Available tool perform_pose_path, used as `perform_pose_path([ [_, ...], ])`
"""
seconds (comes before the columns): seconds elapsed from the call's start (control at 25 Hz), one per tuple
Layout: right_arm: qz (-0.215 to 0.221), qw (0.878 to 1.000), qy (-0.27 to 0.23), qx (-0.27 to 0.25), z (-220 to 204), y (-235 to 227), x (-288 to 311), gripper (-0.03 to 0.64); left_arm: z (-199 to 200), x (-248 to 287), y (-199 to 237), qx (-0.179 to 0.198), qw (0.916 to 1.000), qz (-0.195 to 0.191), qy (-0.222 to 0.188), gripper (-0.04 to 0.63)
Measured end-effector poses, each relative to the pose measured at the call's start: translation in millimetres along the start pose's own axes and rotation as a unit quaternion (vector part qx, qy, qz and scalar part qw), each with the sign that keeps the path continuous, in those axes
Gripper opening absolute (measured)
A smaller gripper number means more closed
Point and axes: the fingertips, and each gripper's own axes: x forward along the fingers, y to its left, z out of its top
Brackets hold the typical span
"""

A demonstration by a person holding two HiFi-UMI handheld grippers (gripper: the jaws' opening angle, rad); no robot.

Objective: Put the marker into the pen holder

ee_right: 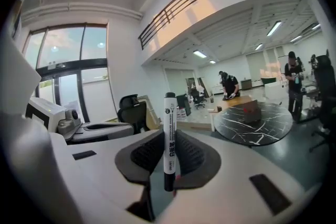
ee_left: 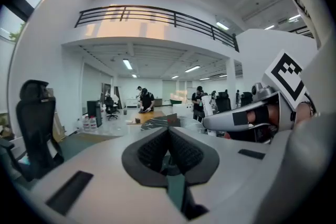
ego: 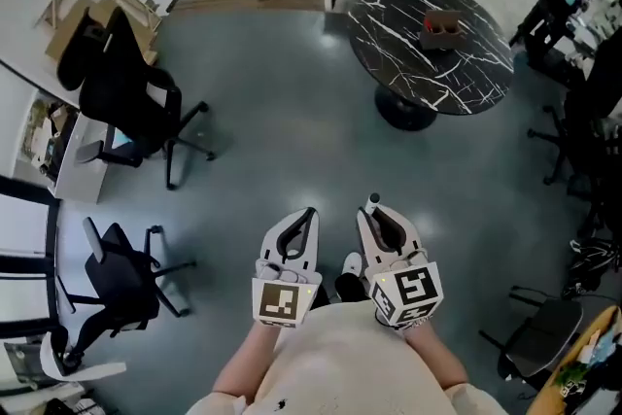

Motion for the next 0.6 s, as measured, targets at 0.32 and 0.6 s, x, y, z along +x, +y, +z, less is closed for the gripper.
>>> perform_pose_path([
  [0.32, -0.142, 0.989, -0.001, 0.028, 1, -89, 2, 0.077, 7, 102, -30, -0.008, 0.9912, -0.131, -0.016, 0.008],
  [0.6, -0.237, 0.971, -0.009, 0.033, 27, -128, 34, 0.077, 23, 177, -31, 0.004, 0.9676, -0.250, -0.037, 0.009],
])
